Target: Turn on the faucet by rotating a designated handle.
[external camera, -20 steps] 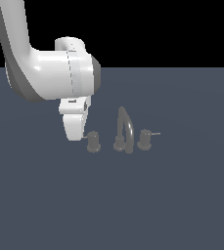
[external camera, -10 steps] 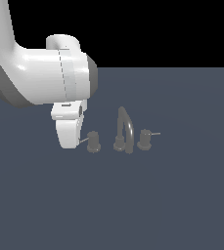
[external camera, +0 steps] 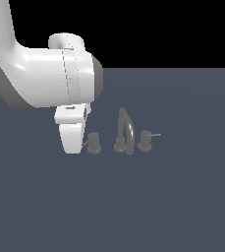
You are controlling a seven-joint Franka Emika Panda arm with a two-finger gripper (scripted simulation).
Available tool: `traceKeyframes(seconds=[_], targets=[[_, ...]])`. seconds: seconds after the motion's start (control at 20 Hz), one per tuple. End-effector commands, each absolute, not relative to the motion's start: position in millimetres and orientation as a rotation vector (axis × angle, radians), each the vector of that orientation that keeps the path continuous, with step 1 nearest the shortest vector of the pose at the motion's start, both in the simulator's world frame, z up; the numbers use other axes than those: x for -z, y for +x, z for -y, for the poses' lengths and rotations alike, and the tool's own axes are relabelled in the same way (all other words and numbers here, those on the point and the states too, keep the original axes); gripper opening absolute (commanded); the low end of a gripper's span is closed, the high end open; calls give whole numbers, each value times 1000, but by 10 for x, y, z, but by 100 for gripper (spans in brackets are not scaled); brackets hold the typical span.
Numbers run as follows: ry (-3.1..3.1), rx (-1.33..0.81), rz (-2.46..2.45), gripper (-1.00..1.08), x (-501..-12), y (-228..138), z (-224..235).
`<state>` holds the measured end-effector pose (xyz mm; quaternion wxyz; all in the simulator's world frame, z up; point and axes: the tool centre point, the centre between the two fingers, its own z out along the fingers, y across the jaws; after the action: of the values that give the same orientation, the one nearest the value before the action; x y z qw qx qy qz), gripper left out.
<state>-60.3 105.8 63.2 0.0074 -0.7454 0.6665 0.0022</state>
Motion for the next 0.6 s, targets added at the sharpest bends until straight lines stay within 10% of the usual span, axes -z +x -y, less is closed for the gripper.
traceKeyframes(seconds=[0.0,0.55], targets=[[-2301,0,-2136,-100,-637,-646,-749],[-2303,-1,-2135,-100,-638,-552,-382]])
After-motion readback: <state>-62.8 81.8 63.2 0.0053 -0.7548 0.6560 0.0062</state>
